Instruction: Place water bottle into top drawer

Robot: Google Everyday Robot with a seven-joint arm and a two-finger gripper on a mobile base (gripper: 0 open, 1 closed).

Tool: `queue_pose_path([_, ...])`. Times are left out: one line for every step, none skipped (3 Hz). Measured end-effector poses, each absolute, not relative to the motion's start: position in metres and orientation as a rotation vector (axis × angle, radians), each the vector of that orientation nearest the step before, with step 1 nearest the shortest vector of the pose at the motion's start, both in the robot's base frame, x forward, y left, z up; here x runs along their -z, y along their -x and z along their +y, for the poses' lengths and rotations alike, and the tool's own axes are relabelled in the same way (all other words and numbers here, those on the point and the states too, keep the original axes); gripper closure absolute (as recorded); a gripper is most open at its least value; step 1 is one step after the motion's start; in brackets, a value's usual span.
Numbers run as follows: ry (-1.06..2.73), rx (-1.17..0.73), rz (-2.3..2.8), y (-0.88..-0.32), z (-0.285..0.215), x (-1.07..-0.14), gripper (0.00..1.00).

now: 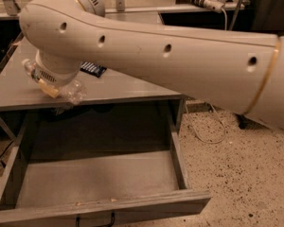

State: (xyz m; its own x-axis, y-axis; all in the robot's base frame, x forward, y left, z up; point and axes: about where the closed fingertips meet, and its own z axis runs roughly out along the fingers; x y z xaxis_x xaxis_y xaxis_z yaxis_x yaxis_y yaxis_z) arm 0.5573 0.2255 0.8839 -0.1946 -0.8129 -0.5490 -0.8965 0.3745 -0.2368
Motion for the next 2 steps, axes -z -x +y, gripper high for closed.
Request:
queue_pose_path([1.471, -0.168, 2.042, -0.5551, 0.2197, -0.8782, 1.0])
queue_pose_path([1.496, -0.16, 2.016, -0.5514, 0.22, -0.8831, 1.0])
